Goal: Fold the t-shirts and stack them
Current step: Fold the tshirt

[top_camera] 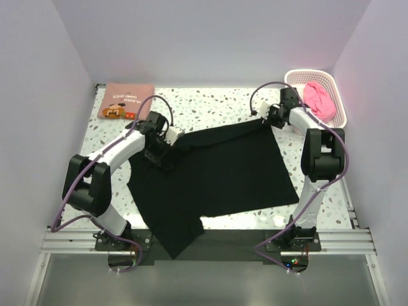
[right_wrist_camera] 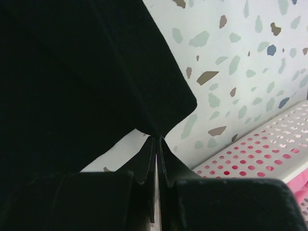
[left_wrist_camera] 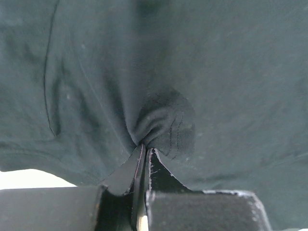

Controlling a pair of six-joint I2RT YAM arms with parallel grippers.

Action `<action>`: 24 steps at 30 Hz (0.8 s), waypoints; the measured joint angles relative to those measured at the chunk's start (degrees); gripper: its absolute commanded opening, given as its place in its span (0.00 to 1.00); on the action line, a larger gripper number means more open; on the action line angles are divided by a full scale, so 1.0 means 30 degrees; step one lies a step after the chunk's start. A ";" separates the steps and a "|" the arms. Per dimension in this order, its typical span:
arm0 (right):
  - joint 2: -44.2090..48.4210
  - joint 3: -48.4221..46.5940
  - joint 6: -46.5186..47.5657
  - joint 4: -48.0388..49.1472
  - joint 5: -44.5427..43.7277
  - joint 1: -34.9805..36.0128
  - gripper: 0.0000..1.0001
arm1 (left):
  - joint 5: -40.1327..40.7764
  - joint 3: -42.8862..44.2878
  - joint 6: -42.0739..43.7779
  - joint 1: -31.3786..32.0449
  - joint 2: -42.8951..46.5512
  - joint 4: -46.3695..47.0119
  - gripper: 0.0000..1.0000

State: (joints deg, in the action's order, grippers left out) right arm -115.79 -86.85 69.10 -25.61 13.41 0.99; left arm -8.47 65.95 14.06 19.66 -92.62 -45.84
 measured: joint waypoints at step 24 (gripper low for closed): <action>0.1989 0.0823 0.1275 -0.1763 0.0882 -0.1013 0.00 | -0.0423 0.1508 0.2229 -0.2033 0.1100 -0.0772 0.00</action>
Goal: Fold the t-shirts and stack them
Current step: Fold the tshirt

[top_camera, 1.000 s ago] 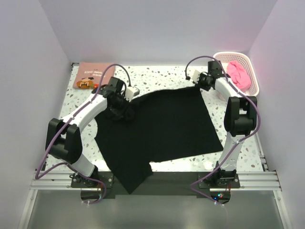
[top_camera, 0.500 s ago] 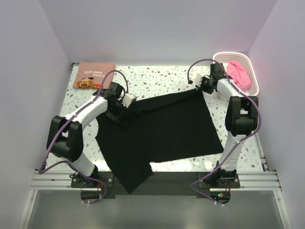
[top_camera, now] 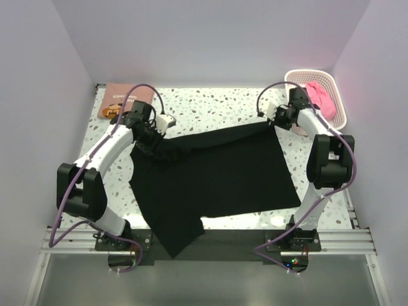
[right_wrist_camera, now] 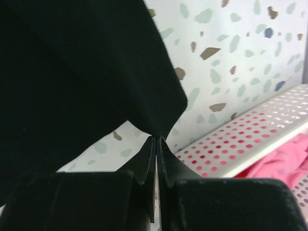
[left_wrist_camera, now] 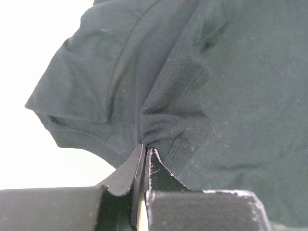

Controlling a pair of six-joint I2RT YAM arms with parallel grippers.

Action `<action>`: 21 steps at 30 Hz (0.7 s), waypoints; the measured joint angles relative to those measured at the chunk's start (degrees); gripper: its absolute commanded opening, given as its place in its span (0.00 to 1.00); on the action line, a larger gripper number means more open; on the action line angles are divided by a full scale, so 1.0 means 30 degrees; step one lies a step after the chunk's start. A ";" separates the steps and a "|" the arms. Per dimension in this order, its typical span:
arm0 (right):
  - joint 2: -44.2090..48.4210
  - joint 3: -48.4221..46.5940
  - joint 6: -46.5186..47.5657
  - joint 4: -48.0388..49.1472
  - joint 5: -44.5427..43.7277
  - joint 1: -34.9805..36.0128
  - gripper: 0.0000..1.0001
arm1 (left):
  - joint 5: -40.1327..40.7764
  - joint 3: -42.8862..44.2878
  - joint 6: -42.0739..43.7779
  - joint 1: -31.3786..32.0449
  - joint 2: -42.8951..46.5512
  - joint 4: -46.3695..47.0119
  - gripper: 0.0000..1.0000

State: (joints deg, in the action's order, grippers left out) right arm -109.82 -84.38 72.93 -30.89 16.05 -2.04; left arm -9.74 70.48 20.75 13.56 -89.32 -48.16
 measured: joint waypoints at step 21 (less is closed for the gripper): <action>-0.0197 0.0954 0.0852 -0.1224 -0.0670 0.0153 0.00 | -0.1945 -0.1115 0.1537 0.0401 -0.2164 -0.0867 0.00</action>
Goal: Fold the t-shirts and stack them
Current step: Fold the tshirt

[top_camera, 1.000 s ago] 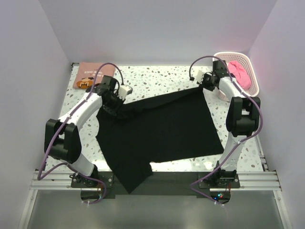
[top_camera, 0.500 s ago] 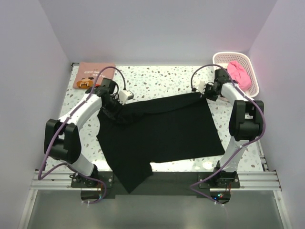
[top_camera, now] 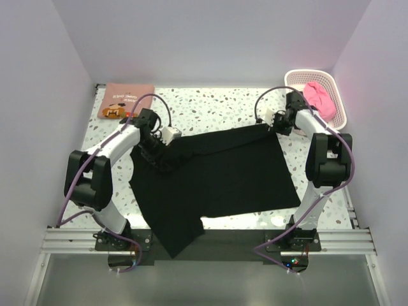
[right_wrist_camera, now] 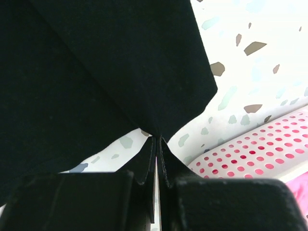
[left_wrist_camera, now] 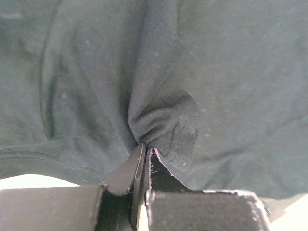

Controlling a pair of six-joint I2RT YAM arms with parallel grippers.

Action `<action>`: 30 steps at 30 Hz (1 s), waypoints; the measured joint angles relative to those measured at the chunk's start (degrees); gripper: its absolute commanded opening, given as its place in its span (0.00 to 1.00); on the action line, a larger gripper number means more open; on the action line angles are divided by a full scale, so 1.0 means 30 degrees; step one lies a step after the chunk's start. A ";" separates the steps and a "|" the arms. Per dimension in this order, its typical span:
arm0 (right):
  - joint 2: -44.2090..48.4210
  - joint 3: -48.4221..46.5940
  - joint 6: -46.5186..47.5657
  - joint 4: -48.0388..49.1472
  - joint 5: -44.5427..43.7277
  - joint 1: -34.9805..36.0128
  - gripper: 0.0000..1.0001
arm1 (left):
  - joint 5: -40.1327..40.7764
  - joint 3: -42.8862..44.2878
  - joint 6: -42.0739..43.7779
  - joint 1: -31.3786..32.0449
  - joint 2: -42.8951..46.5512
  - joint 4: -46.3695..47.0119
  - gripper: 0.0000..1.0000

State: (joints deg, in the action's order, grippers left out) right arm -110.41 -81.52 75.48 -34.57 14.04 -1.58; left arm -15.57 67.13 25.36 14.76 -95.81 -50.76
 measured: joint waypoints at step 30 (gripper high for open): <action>-0.1836 -0.1217 -0.0612 -0.0692 -0.1413 0.0984 0.00 | -0.3840 0.4663 -0.1865 -0.3869 -0.6229 0.0364 0.31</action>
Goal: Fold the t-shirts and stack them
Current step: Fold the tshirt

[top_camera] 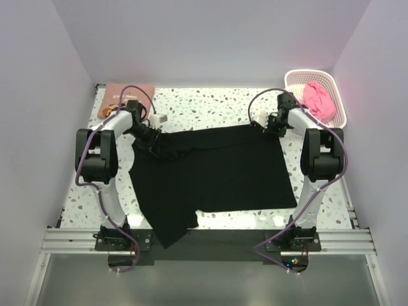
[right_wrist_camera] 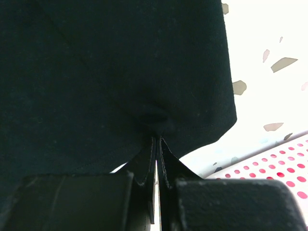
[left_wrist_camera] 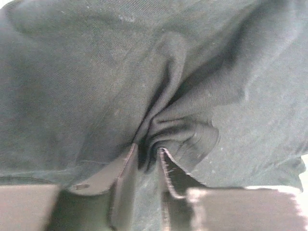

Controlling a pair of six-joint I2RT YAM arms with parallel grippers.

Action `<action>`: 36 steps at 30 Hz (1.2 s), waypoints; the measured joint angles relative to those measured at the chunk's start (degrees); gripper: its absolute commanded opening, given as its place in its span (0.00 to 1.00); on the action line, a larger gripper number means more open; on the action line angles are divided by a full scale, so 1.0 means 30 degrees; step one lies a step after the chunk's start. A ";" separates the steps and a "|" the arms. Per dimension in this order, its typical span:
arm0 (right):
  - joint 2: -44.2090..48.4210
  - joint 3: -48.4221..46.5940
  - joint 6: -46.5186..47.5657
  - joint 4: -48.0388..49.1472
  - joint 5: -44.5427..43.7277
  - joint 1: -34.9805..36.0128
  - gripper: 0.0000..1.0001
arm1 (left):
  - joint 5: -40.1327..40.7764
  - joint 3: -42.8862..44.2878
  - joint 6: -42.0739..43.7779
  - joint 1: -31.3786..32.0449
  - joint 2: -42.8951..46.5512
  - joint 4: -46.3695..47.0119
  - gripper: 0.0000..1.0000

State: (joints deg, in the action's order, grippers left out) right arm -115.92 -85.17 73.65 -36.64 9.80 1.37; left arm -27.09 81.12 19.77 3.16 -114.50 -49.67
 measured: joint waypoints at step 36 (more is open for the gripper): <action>-0.0262 -0.1013 -0.0933 -0.0750 -0.0233 0.0080 0.00 | 0.1260 -1.0564 1.9373 0.5843 0.9100 0.8779 0.57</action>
State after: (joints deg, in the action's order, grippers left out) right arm -116.71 -88.20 70.85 -38.89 9.10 1.61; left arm -23.31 49.43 77.89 20.69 -87.20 -23.33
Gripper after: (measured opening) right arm 0.007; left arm 0.571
